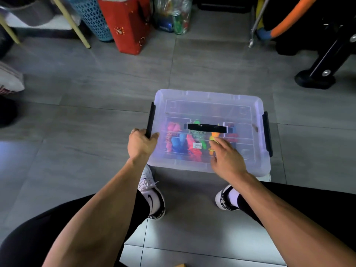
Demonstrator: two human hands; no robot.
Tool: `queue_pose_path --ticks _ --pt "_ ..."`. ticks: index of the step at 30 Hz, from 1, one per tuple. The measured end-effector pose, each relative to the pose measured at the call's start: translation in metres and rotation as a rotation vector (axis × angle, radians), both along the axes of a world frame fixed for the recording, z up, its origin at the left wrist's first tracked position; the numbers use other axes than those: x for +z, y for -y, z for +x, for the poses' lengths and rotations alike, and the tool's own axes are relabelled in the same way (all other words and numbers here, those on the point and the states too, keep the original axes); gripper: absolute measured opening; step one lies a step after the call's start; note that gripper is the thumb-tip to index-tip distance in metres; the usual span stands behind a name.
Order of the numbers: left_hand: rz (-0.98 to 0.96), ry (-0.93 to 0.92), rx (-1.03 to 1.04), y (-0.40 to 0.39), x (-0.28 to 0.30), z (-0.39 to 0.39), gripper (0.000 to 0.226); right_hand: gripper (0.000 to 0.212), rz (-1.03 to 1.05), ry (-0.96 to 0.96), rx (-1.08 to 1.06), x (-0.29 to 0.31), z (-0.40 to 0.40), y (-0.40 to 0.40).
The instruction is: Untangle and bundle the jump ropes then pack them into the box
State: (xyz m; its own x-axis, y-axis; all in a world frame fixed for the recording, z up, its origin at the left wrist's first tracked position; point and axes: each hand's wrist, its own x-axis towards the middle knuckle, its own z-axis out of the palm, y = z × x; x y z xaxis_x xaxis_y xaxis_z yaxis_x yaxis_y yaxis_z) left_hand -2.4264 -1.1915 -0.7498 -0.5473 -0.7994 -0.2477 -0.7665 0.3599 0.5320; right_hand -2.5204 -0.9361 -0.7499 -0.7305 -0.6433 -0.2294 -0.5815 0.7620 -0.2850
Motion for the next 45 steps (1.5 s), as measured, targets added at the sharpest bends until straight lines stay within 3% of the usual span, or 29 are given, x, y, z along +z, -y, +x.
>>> queue_pose_path --ticks 6,10,13,15,21,29,37,41,45 --pt "-0.100 0.210 -0.231 -0.017 0.001 0.013 0.058 0.059 0.034 0.055 0.050 0.003 -0.001 -0.005" --pt "-0.283 0.264 -0.580 -0.041 0.012 0.037 0.071 0.059 0.031 0.016 0.106 0.014 0.009 -0.035" --pt "-0.213 0.384 -0.790 -0.050 0.019 0.056 0.084 0.056 0.087 -0.009 0.079 0.019 0.019 -0.061" --pt "-0.230 0.448 -0.844 -0.052 0.024 0.063 0.079 0.050 0.163 -0.022 0.043 0.020 0.018 -0.070" --pt "-0.284 0.398 -0.770 -0.066 0.026 0.036 0.055 0.025 0.212 -0.086 -0.023 0.025 -0.008 -0.085" --pt "-0.253 0.226 -0.617 -0.086 0.008 -0.078 0.050 0.011 0.226 -0.210 -0.205 0.025 -0.104 -0.087" --pt "-0.338 0.171 -0.693 -0.079 0.007 -0.214 0.047 0.014 0.023 -0.115 -0.337 0.010 -0.229 -0.086" --pt "-0.277 0.106 -0.734 -0.064 -0.006 -0.267 0.052 0.039 0.045 -0.049 -0.334 0.007 -0.258 -0.082" --pt "-0.255 0.184 -0.777 -0.065 0.006 -0.290 0.059 0.036 0.006 -0.035 -0.353 0.009 -0.264 -0.077"
